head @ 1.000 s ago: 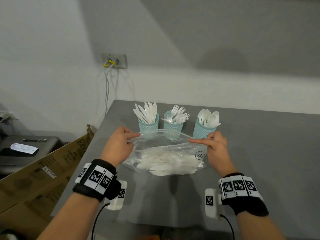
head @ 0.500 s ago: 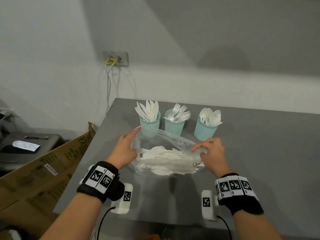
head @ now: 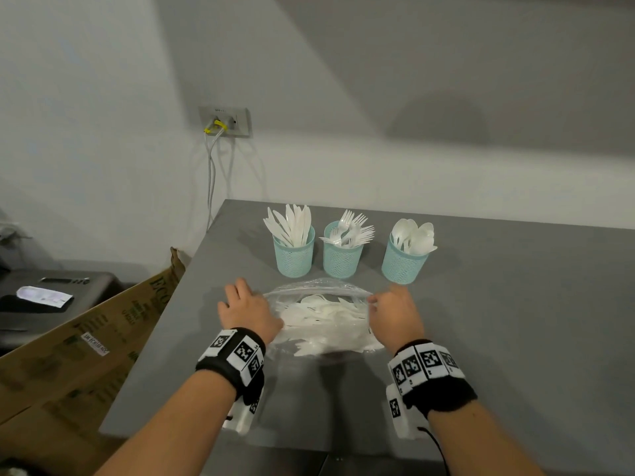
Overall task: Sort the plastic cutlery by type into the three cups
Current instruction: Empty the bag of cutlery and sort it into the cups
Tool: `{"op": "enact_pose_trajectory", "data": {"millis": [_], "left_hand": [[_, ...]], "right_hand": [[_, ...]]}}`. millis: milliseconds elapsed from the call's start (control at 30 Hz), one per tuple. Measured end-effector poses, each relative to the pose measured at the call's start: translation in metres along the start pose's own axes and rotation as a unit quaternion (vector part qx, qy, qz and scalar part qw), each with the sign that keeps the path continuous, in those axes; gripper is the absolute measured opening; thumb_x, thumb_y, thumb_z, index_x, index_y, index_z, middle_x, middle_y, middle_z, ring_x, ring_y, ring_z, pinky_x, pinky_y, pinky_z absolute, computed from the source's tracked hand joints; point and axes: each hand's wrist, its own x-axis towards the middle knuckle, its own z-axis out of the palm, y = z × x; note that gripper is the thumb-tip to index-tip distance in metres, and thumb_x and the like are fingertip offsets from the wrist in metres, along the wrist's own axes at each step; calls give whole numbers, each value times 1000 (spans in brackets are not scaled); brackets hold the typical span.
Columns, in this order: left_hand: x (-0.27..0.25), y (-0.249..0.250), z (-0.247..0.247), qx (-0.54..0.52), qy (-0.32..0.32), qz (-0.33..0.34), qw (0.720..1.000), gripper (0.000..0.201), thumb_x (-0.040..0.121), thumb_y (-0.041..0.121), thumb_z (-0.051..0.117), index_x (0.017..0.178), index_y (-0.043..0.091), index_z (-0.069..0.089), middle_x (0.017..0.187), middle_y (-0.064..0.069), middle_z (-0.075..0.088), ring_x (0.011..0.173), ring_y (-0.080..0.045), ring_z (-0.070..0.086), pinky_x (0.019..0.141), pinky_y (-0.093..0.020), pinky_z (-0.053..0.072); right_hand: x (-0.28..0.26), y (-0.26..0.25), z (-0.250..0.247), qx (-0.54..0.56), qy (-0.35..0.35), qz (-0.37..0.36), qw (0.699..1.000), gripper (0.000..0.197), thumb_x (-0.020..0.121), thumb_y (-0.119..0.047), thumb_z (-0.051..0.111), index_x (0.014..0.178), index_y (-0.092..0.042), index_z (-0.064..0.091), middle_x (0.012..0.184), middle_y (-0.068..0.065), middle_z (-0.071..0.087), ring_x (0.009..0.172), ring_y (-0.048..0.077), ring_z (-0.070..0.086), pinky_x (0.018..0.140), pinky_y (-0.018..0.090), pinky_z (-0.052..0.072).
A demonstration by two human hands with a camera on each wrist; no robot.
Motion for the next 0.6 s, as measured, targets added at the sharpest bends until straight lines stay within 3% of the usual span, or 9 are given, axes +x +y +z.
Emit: {"op": "enact_pose_trajectory", "data": {"millis": [67,133,200,300,433,533,600], "left_hand": [[0,1,-1,19,17,15,1000,38,84,45,52,111,19,62,123,-7,41,112,-25,37,86,-34,37],[3,-1,0,9,3,40,999,31,91,32,45,112,16,62,121,-9,49,113,-27,44,89,-35,39],[5,-3,-2,-39,-33,67,996,28,93,24,43,112,11,60,118,-11,59,110,-29,54,91,-36,42],[3,-6,-8,-228,-77,45,970,20,94,12,43,109,5,53,107,-13,64,101,-33,60,83,-35,44],[3,-14,-9,-398,-44,17,916,10,91,5,42,91,13,47,93,-12,62,91,-34,60,78,-35,45],[5,-21,-10,-401,1,78,913,27,84,-7,41,83,20,45,81,-6,59,75,-30,56,68,-30,42],[6,-28,-12,-358,15,126,925,38,79,-12,42,79,25,52,83,-1,53,74,-24,53,72,-29,43]], "right_hand": [[3,-5,7,25,-35,17,999,44,88,-41,58,118,-9,57,120,10,55,116,27,50,99,36,42],[5,-3,13,44,-76,63,994,62,78,-49,67,122,-8,48,122,11,52,114,29,53,96,38,45],[8,1,16,53,-90,89,991,59,77,-38,71,121,-8,46,123,12,52,112,30,54,93,38,48],[11,8,17,66,-97,110,987,37,80,-14,61,114,-7,49,116,13,59,109,31,57,86,35,48],[11,17,11,175,-64,116,976,18,77,-5,60,90,-10,49,83,5,58,82,24,56,65,27,42],[15,29,6,306,-7,123,944,21,74,4,60,75,-12,47,66,0,49,60,17,49,54,25,38],[17,40,3,364,7,119,924,29,72,12,57,67,-14,47,62,3,49,54,17,47,50,24,41]]}}
